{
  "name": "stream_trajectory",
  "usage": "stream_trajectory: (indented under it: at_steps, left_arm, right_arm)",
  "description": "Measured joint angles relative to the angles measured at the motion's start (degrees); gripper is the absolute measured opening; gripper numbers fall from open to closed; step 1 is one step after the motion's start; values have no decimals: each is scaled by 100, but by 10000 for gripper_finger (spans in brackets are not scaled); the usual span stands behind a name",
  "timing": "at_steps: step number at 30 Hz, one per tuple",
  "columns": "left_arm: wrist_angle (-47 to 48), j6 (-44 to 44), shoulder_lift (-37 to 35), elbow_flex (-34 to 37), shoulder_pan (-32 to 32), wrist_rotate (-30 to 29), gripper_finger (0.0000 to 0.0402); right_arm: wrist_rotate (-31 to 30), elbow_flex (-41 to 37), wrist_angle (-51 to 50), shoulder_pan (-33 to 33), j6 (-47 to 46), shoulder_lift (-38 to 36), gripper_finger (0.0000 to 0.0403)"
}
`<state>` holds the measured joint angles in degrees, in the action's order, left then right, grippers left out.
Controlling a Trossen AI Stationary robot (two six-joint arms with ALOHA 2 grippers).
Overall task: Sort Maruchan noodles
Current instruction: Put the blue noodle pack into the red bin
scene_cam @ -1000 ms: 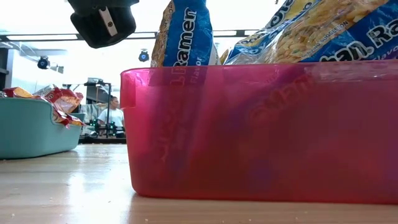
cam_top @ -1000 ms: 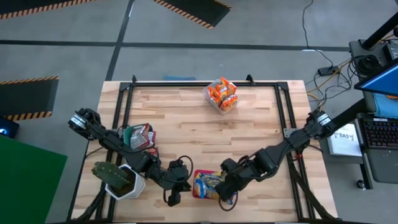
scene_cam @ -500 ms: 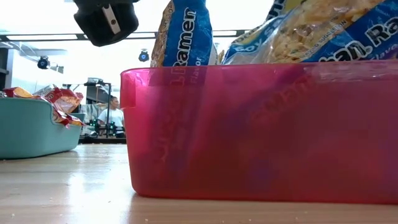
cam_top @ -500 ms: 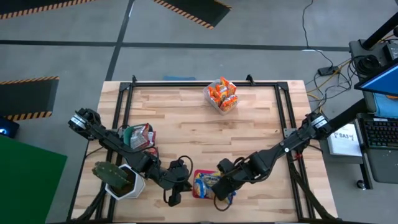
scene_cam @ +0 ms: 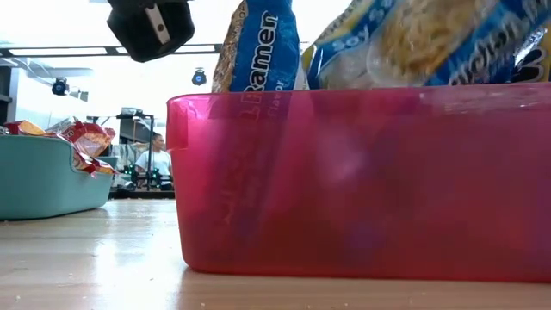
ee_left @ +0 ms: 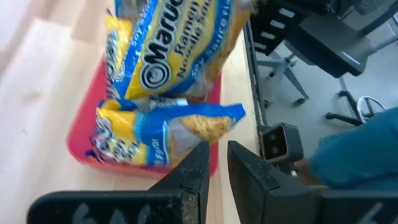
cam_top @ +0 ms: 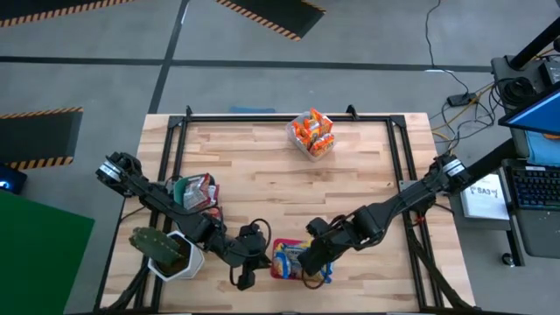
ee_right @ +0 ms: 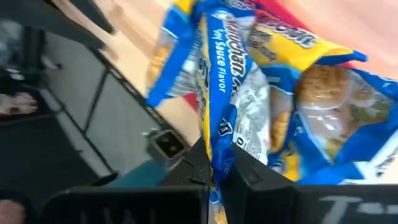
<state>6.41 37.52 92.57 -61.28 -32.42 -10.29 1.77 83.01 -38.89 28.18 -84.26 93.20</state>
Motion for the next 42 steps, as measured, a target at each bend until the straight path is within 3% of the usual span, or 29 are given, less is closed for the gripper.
stream_trajectory:
  at_steps: [7, 19, 42]
  left_arm:
    - [-148, -558, 2, 0, 31, -681, 39]
    - [-179, -652, 2, 0, 40, -733, 39]
    - [-177, -650, 2, 0, 44, -729, 39]
  right_arm:
    - [2, -1, 858, -24, -492, -111, 9]
    - [-325, -1, 901, -224, -666, -8, 9]
    - [130, -5, 578, -566, -157, 728, 8]
